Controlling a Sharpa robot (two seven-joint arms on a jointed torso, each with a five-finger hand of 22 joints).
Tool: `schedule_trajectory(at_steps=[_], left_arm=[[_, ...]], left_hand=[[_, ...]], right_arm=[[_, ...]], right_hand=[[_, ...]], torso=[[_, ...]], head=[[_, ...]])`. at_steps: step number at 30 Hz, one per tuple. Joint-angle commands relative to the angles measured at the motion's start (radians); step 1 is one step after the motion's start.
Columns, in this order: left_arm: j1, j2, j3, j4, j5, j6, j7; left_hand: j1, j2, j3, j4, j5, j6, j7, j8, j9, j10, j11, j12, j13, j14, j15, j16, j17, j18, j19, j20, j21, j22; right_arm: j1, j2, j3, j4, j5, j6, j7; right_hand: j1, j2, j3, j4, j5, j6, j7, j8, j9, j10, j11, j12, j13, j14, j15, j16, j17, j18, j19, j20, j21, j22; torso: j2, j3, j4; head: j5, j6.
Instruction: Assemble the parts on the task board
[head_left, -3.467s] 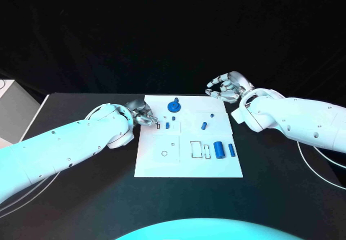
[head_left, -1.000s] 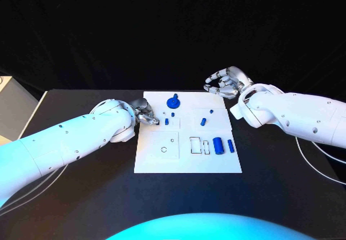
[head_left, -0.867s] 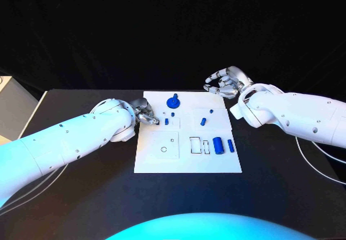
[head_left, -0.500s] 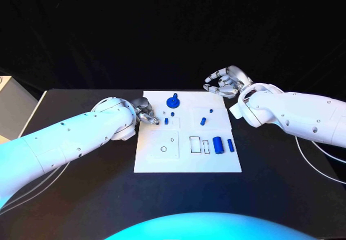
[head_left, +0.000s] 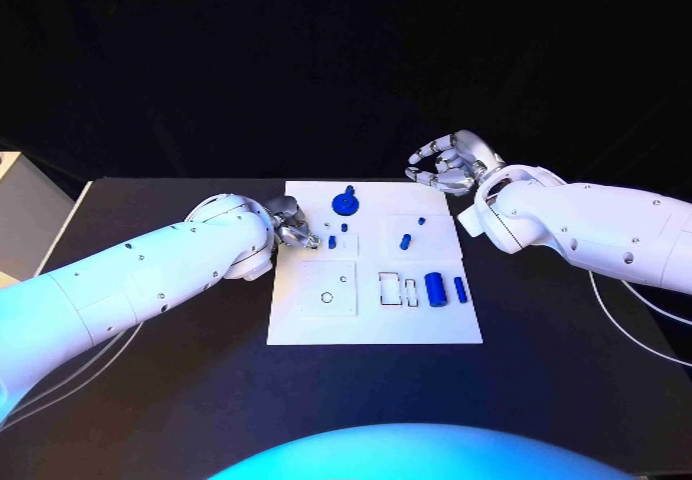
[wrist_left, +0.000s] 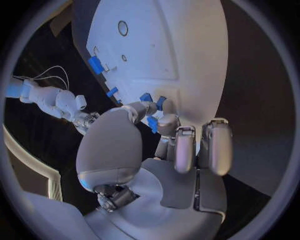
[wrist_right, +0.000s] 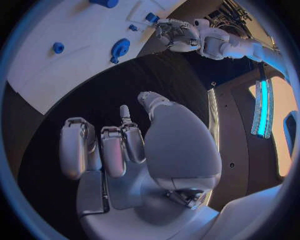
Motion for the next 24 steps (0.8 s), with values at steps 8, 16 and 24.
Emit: schedule_trajectory(at_steps=[8, 16, 24], left_arm=[[-0.006, 0.015, -0.004, -0.012, 0.033, 0.007, -0.006], [-0.006, 0.017, -0.005, -0.019, 0.046, 0.005, -0.009], [-0.006, 0.015, -0.005, -0.020, 0.049, 0.015, -0.018]], left_hand=[[-0.021, 0.005, 0.072, -0.096, -0.012, -0.018, -0.011, -0.006, 0.005, -0.009, -0.006, -0.020, -0.025, 0.103, -0.012, 0.000, 0.255, -0.003, -0.007, -0.005, -0.015, 0.099], [-0.041, 0.002, 0.016, -0.050, -0.015, -0.021, -0.008, -0.024, -0.001, -0.028, -0.003, -0.025, -0.035, 0.100, -0.010, -0.005, 0.245, -0.001, -0.015, -0.005, -0.025, 0.087], [-0.052, -0.010, -0.040, -0.010, -0.017, -0.012, -0.006, -0.038, -0.008, -0.034, -0.002, -0.021, -0.032, 0.101, -0.009, -0.005, 0.245, 0.000, -0.016, -0.004, -0.028, 0.086]], right_arm=[[0.000, 0.000, 0.000, 0.002, -0.008, 0.001, 0.011], [0.000, 0.000, 0.000, 0.002, -0.008, 0.001, 0.011], [0.000, 0.000, 0.000, 0.001, -0.008, 0.001, 0.011]], right_hand=[[-0.008, -0.004, 0.004, 0.000, 0.005, -0.006, 0.001, -0.007, 0.001, 0.006, -0.002, 0.002, 0.130, 0.067, -0.006, -0.006, 0.106, 0.011, 0.028, -0.006, -0.004, 0.123], [-0.008, -0.004, 0.004, 0.000, 0.005, -0.006, 0.001, -0.007, 0.001, 0.006, -0.002, 0.002, 0.130, 0.067, -0.006, -0.006, 0.106, 0.011, 0.028, -0.006, -0.004, 0.123], [-0.008, -0.004, 0.004, 0.000, 0.005, -0.006, 0.001, -0.007, 0.001, 0.006, -0.002, 0.002, 0.130, 0.067, -0.006, -0.006, 0.106, 0.011, 0.028, -0.006, -0.004, 0.123]], torso=[[0.000, -0.0009, -0.0001], [-0.001, -0.0007, 0.0009], [-0.001, -0.0010, 0.0010]], head=[[-0.003, -0.001], [-0.006, -0.004], [-0.007, -0.005]])
